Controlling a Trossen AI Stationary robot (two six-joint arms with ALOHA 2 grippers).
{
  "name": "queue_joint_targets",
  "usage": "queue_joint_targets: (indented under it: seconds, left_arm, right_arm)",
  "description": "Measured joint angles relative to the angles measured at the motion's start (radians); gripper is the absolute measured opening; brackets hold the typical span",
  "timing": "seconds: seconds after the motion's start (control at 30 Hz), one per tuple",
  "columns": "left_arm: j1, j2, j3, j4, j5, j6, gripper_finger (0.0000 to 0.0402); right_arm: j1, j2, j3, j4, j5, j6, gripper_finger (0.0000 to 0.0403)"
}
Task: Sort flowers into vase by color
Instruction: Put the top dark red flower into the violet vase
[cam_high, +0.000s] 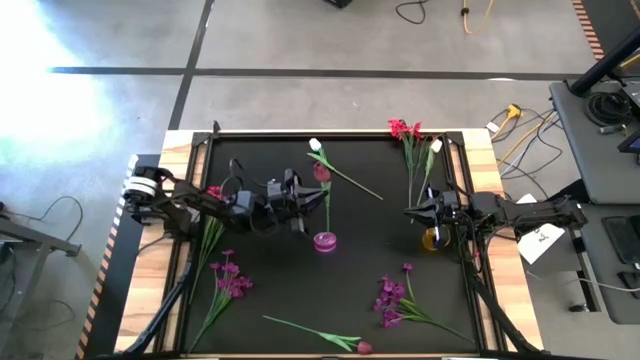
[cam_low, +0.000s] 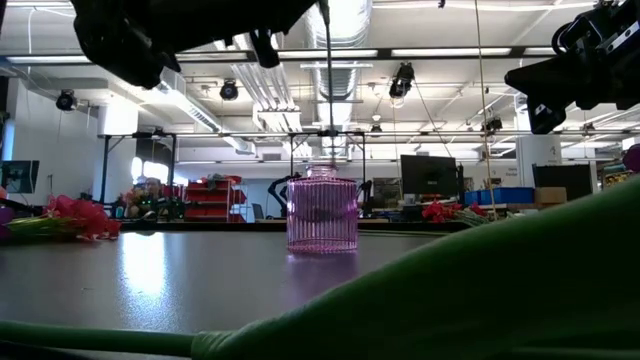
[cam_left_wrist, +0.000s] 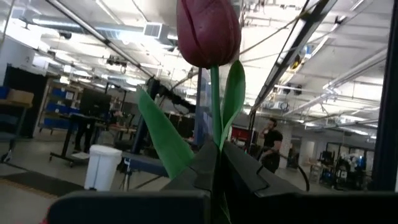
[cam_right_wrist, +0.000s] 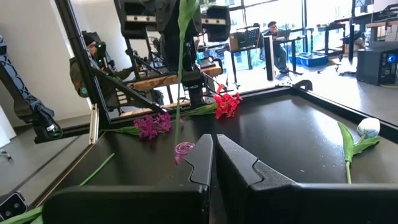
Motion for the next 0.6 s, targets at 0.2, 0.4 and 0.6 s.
queue_joint_targets:
  seconds: [0.2,0.4,0.6]
  left_arm:
    - [0.000,-0.007,0.007,-0.008,0.008,0.022,0.0000]
    - [0.000,-0.008,0.006,-0.087,0.008,0.023,0.0000]
    - [0.000,-0.008,0.007,-0.206,-0.015,0.006,0.0001]
  right_arm:
    - [0.000,0.000,0.000,-0.001,0.000,0.000,0.0013]
    - [0.000,0.000,0.000,0.000,0.000,0.000,0.0013]
    - [0.000,0.000,0.000,0.000,0.000,0.000,0.0013]
